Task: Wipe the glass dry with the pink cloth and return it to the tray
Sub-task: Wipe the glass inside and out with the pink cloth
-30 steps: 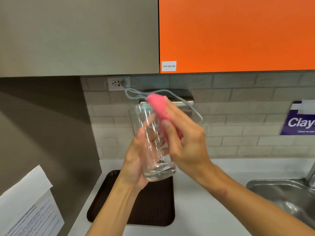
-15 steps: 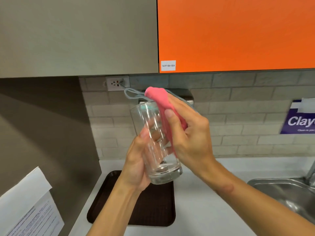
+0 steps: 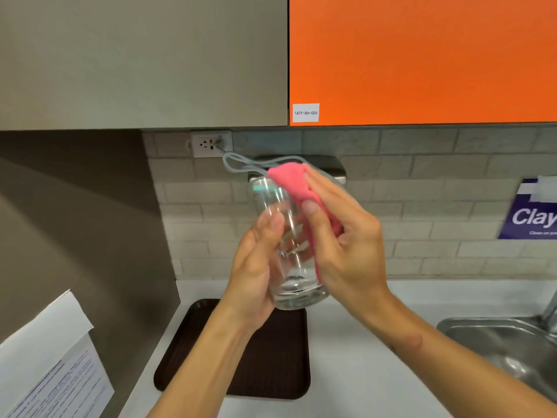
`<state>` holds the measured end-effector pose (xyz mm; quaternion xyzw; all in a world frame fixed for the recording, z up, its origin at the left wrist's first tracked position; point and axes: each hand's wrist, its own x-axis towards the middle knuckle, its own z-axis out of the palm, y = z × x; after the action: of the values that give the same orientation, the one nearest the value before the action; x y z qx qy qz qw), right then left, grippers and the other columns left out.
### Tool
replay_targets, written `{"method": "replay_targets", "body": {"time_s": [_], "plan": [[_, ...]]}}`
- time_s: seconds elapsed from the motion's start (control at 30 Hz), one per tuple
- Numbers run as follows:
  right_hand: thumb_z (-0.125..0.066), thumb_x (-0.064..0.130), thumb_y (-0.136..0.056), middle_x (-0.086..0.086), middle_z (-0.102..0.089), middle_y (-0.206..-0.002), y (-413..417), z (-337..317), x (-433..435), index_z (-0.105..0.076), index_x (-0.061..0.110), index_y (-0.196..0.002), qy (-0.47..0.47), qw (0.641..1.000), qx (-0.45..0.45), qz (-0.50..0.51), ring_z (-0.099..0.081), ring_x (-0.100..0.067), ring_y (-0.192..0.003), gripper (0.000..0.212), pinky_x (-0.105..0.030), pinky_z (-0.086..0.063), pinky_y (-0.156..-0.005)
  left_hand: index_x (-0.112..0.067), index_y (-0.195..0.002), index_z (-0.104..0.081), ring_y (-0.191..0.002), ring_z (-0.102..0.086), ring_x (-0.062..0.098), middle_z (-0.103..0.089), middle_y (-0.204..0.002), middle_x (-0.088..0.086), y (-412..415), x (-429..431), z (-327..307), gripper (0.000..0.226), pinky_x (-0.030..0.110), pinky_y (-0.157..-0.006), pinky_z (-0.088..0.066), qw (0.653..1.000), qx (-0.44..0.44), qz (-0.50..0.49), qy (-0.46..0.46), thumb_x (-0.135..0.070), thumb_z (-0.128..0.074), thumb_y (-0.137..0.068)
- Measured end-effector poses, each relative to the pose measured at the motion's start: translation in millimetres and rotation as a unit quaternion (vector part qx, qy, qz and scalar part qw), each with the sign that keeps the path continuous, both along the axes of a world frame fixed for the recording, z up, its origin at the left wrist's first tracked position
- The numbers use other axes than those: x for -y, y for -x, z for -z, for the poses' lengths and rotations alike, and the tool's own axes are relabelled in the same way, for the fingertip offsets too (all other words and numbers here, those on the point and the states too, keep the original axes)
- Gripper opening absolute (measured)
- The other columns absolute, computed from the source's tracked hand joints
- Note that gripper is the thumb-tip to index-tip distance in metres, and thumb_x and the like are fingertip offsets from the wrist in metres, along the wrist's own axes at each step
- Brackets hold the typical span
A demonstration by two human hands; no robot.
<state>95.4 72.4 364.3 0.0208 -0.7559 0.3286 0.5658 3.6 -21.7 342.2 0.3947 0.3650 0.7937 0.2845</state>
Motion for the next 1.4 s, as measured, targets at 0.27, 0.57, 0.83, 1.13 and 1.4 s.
{"method": "replay_targets", "body": {"time_s": [0.27,0.57,0.83,1.13,1.4], "plan": [[-0.059,0.000,-0.103,-0.018,-0.059,-0.151,-15.1,66.9,11.8,-0.062,-0.007,-0.137,-0.150,0.988,0.007,0.023,-0.051,-0.030,-0.150,0.034,-0.045,-0.046,-0.123,-0.034,-0.136,-0.069,-0.120,-0.076,0.033,-0.077,-0.132,0.011,12.1,-0.8,2.9,0.110,0.058,-0.100,-0.059,0.992,0.010,-0.098,0.081,-0.102,-0.064,-0.049],[-0.061,-0.005,-0.102,-0.013,-0.059,-0.155,7.0,9.8,-5.3,-0.061,-0.003,-0.143,-0.075,0.997,-0.005,0.025,-0.053,-0.021,-0.150,0.041,-0.044,-0.048,-0.122,-0.037,-0.128,-0.076,-0.121,-0.076,0.023,-0.080,-0.128,0.006,-7.2,-10.8,5.2,0.055,0.034,-0.092,-0.064,0.991,-0.017,-0.111,0.068,-0.075,-0.054,-0.095],[-0.056,0.005,-0.107,-0.018,-0.058,-0.153,-13.9,75.7,5.9,-0.061,-0.007,-0.139,-0.194,0.981,0.021,0.012,-0.048,-0.032,-0.153,0.034,-0.048,-0.047,-0.122,-0.043,-0.109,-0.083,-0.114,-0.078,0.029,-0.076,-0.132,0.012,17.3,0.5,-0.5,0.071,0.052,-0.089,-0.066,0.988,0.040,-0.127,0.077,-0.090,-0.066,-0.059],[-0.057,-0.002,-0.103,-0.020,-0.061,-0.150,4.0,22.7,-0.2,-0.060,-0.008,-0.140,-0.035,0.998,-0.043,0.008,-0.056,-0.024,-0.146,0.038,-0.037,-0.049,-0.120,-0.013,-0.134,-0.071,-0.114,-0.078,0.022,-0.079,-0.124,0.013,8.6,-1.7,-5.6,0.086,0.032,-0.086,-0.064,0.987,-0.024,-0.147,0.066,-0.082,-0.050,-0.087],[-0.058,-0.001,-0.103,-0.017,-0.058,-0.153,6.0,28.9,2.9,-0.060,-0.006,-0.142,-0.048,0.998,-0.039,0.026,-0.054,-0.021,-0.148,0.039,-0.036,-0.048,-0.121,-0.031,-0.133,-0.071,-0.120,-0.075,0.027,-0.080,-0.125,0.005,1.8,-1.2,-3.7,0.055,0.056,-0.102,-0.057,0.977,-0.079,-0.176,0.091,-0.068,-0.044,-0.103]]}}
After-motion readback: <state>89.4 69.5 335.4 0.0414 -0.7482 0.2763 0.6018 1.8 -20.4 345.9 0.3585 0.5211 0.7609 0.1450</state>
